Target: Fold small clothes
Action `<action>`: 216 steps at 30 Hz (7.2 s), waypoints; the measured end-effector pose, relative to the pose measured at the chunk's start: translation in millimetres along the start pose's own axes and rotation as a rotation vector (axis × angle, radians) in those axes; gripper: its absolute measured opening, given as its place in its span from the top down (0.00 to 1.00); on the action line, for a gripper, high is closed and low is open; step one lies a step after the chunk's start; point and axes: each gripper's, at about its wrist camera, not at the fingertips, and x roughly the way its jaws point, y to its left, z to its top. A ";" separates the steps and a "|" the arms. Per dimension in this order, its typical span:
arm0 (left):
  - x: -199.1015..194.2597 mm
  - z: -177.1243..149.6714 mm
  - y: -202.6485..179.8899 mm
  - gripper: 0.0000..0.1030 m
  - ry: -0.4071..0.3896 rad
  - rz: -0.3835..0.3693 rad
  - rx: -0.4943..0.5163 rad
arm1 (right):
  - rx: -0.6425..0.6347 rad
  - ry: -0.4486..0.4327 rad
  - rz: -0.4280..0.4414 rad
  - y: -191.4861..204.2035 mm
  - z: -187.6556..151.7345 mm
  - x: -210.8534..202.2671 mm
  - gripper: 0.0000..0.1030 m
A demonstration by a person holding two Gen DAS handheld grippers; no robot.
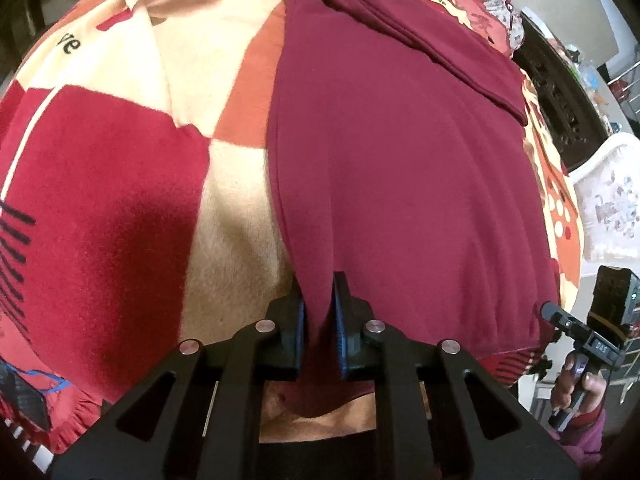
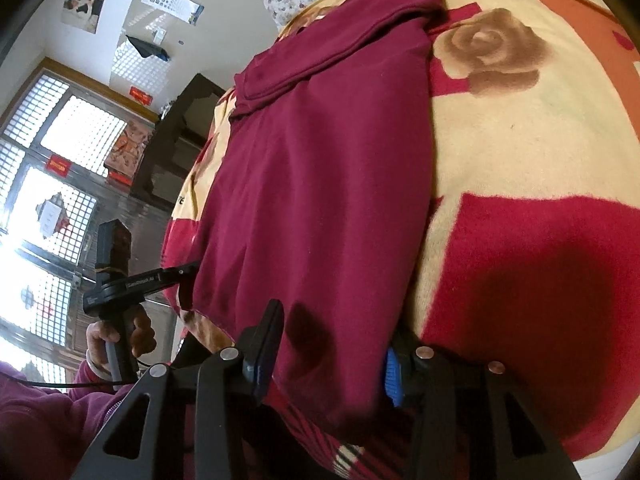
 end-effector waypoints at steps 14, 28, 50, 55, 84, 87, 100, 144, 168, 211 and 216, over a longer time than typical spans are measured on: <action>0.3 -3.5 1.1 0.88 -0.008 0.007 -0.008 | 0.006 0.031 0.002 1.5 7.0 4.7 0.59; -4.2 -2.7 4.4 0.94 -0.004 -0.078 -0.015 | -0.002 -0.032 0.074 2.8 11.1 4.8 0.88; -36.3 255.0 -43.1 0.94 -0.346 -0.167 0.045 | -0.070 -0.348 0.153 2.1 285.9 8.3 0.89; 5.8 317.5 -35.9 0.94 -0.342 -0.094 -0.005 | 0.008 -0.312 0.128 -33.9 345.4 42.9 0.89; 75.3 365.5 -33.4 0.23 -0.362 0.148 0.012 | -0.077 -0.305 -0.237 -53.3 385.2 75.5 0.66; 86.0 371.5 -26.8 0.23 -0.357 0.157 -0.005 | -0.068 -0.302 -0.273 -65.6 394.7 82.4 0.66; 30.7 306.9 -35.6 0.23 -0.381 0.127 0.042 | -0.132 -0.274 -0.241 -20.6 308.3 25.7 0.62; 47.7 216.6 6.1 0.23 -0.275 0.120 -0.023 | -0.389 -0.114 -0.181 138.7 343.3 171.9 0.62; 45.9 215.5 16.2 0.22 -0.305 0.030 -0.051 | -0.404 0.082 -0.203 193.3 393.0 286.7 0.48; 51.0 233.7 7.9 0.22 -0.346 0.028 -0.058 | -0.429 0.039 -0.166 178.1 394.5 265.8 0.84; 52.0 235.0 8.1 0.22 -0.349 0.027 -0.061 | -0.438 0.044 -0.174 181.9 393.8 269.5 0.84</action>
